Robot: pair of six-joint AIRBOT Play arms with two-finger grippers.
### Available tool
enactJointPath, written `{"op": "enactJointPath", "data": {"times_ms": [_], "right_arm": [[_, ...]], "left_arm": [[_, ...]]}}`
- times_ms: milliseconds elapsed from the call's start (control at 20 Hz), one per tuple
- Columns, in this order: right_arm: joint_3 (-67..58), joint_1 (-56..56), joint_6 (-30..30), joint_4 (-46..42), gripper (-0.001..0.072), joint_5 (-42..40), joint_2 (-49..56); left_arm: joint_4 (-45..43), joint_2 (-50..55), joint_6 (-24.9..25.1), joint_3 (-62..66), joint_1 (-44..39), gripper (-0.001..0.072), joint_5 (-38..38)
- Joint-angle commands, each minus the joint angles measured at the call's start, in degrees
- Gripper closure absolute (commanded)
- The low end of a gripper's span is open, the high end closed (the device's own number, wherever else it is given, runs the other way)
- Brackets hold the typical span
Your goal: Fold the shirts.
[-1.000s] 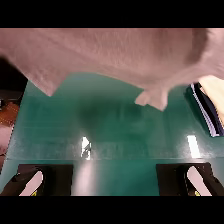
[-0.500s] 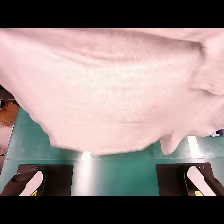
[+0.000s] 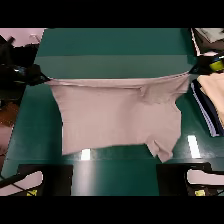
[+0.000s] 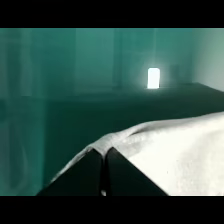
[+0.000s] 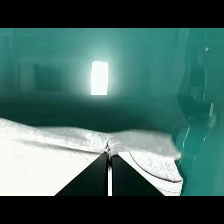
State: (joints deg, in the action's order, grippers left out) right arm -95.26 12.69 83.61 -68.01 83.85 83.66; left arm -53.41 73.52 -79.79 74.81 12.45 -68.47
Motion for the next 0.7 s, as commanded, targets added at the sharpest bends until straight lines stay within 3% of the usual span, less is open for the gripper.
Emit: {"op": "enactJointPath", "data": {"times_ms": [0, 100, 200, 350, 450, 650], "right_arm": [[1.40, -4.04, 2.51, -2.47, 0.0700, -13.51, 8.96], [1.38, -4.44, 2.95, -2.40, 0.0700, -20.98, 10.97], [1.40, -4.48, 2.91, -2.32, 0.0700, -27.21, 11.32], [0.74, -4.46, 2.21, -2.64, 0.0700, -31.52, 11.19], [0.61, -4.48, 0.68, -2.62, 0.0700, -28.85, 11.15], [0.90, -4.61, -1.16, -6.95, 0.0700, -14.27, 11.13]], "left_arm": [[7.26, 8.61, 6.38, -1.49, 0.02, 0.0686, 13.33], [11.63, 11.28, 10.64, -1.36, 0.02, 0.0686, 18.95], [12.59, 12.68, 11.50, -1.31, 0.02, 0.0686, 23.21], [12.52, 13.16, 14.56, -1.31, 0.02, 0.0686, 24.63], [11.87, 13.16, 15.76, -1.31, 0.02, 0.0686, 22.49], [2.51, 13.20, 15.67, -1.81, 0.02, 0.0686, 10.93]]}}
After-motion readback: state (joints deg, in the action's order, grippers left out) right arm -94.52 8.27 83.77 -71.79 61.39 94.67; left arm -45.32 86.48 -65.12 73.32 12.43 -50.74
